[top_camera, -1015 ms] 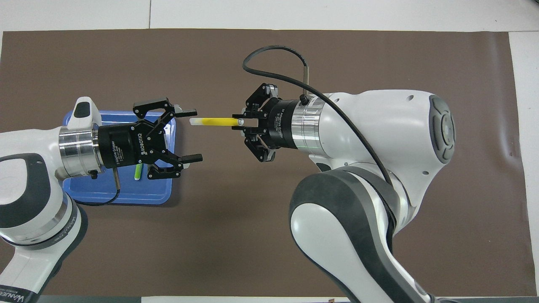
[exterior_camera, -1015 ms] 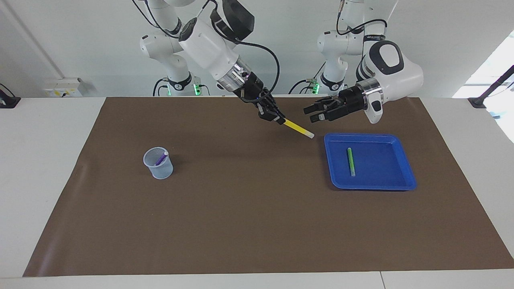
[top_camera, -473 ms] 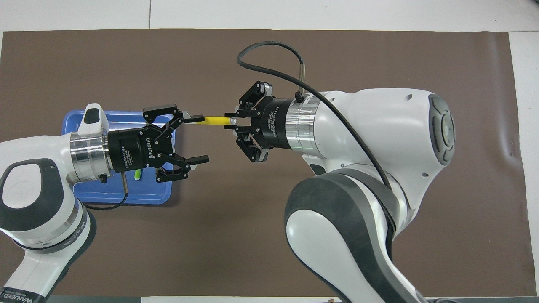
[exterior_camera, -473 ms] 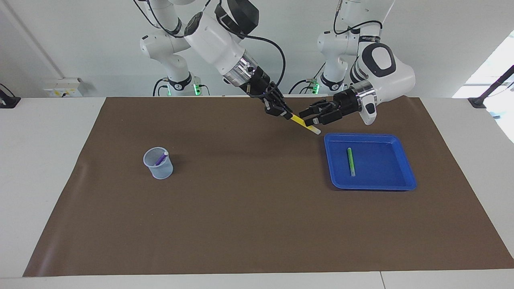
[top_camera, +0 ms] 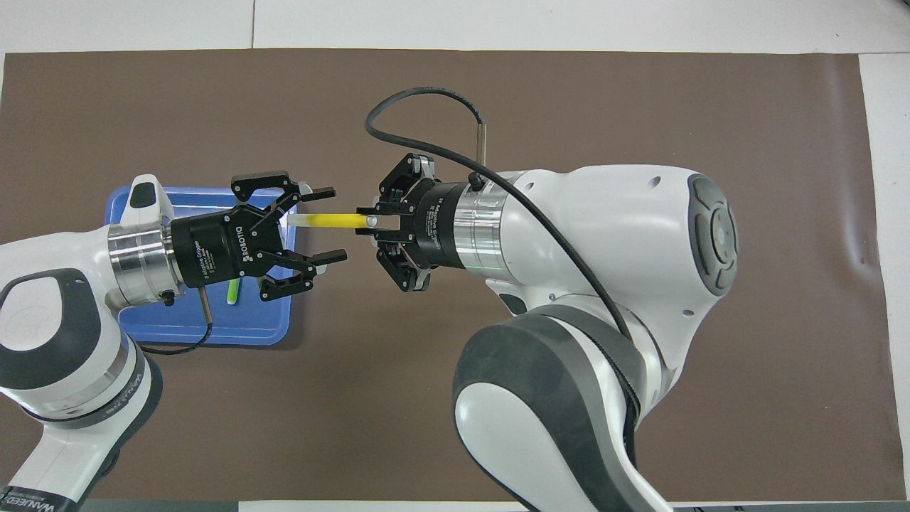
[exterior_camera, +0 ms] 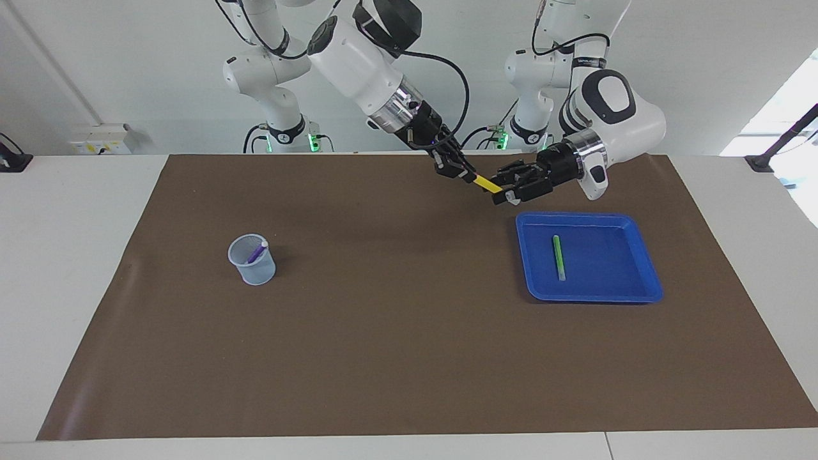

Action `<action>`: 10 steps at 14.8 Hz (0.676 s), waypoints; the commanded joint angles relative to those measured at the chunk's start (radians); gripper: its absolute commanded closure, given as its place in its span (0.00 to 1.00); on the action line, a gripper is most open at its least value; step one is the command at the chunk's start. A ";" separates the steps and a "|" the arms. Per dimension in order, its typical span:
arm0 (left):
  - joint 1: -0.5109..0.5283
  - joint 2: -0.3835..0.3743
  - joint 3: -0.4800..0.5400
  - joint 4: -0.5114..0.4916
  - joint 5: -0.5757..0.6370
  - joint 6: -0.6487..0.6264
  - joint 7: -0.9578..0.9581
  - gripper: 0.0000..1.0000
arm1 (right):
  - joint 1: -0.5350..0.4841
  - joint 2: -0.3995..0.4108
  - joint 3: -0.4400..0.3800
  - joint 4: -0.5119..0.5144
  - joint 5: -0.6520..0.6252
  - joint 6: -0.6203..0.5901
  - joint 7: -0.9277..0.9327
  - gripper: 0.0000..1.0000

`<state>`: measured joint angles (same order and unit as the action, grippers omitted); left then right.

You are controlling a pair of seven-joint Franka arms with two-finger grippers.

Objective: Right arm passes pens to left for tray arrangement
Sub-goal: 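Pass the yellow pen from the right gripper to the left gripper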

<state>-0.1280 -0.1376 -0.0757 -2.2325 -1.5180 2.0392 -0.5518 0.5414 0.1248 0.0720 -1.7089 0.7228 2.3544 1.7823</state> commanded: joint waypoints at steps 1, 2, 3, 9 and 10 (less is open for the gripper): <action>0.028 -0.033 0.004 -0.029 -0.014 -0.040 0.001 0.23 | 0.000 0.009 -0.001 0.017 0.004 -0.006 0.015 1.00; 0.039 -0.033 0.004 -0.029 -0.013 -0.048 0.003 0.23 | 0.000 0.009 -0.001 0.017 0.003 -0.007 0.015 1.00; 0.041 -0.033 0.004 -0.030 -0.013 -0.043 0.003 0.26 | 0.000 0.009 -0.001 0.015 0.003 -0.007 0.015 1.00; 0.028 -0.036 0.002 -0.035 -0.011 -0.034 0.010 0.54 | 0.000 0.009 -0.001 0.015 0.001 -0.007 0.015 1.00; 0.028 -0.036 0.002 -0.035 -0.011 -0.034 0.010 0.66 | 0.000 0.009 -0.001 0.015 0.001 -0.007 0.015 1.00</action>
<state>-0.0986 -0.1418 -0.0770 -2.2335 -1.5180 2.0129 -0.5501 0.5414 0.1260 0.0717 -1.7087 0.7228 2.3544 1.7823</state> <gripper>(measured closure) 0.515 0.833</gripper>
